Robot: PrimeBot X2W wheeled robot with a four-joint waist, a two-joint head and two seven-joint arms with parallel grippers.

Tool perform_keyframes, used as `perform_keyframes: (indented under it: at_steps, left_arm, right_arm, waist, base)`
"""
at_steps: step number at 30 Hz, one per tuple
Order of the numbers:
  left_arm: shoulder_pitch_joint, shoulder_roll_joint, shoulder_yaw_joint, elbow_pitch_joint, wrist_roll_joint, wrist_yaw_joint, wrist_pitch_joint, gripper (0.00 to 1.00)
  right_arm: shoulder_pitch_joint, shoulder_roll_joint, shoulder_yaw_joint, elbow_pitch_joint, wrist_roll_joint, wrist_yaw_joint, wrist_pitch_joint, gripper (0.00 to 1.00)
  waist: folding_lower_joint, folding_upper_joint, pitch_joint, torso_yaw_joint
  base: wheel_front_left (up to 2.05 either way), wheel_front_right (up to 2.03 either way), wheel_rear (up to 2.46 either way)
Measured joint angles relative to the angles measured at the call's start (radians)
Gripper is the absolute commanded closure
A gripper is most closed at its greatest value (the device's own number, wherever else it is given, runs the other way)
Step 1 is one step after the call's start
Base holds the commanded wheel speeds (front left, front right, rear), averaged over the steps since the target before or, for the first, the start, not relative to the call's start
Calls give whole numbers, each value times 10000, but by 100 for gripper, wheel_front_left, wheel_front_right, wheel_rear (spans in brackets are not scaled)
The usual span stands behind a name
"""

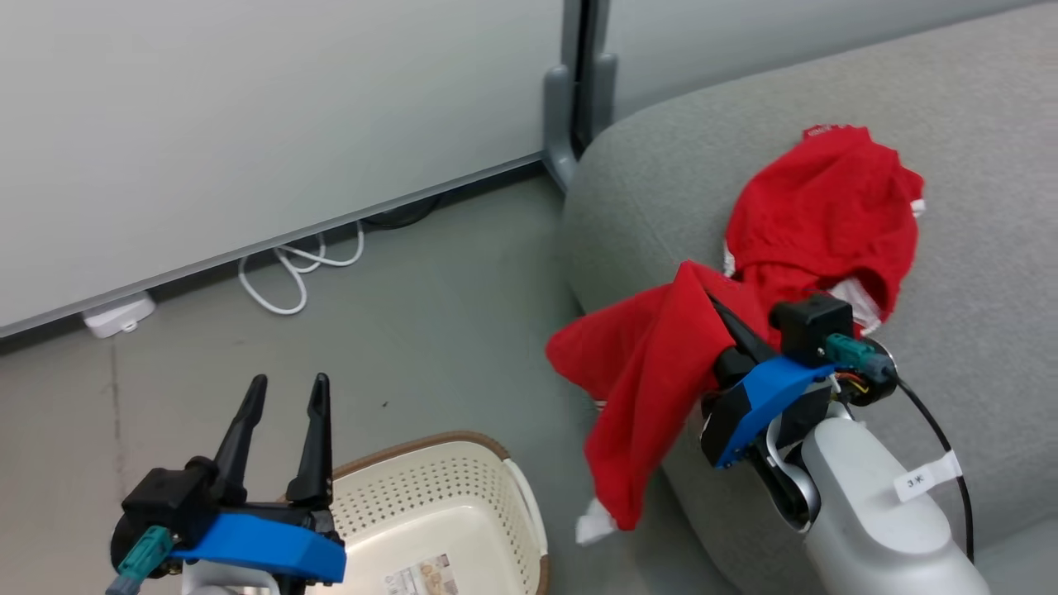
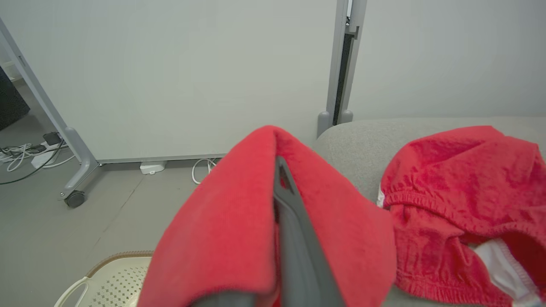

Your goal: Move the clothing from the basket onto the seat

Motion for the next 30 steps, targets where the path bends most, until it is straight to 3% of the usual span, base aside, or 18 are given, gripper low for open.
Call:
perform_keyframes:
  at_steps: [13,30]
  left_arm:
    - [295,-525,1220,-171,1032,-552,0,0]
    - [277,-692,1453,67,1453,-855,0,0]
  right_arm:
    - [1756,63,-993,-2579,-418,0,976,100]
    - [2336,337,-1647,-4153,-851,0,1687,100]
  waist:
    - [1,0,292,-1271]
    - [1,0,651,-1812]
  base:
    - [0,0,0]
    - [0,0,0]
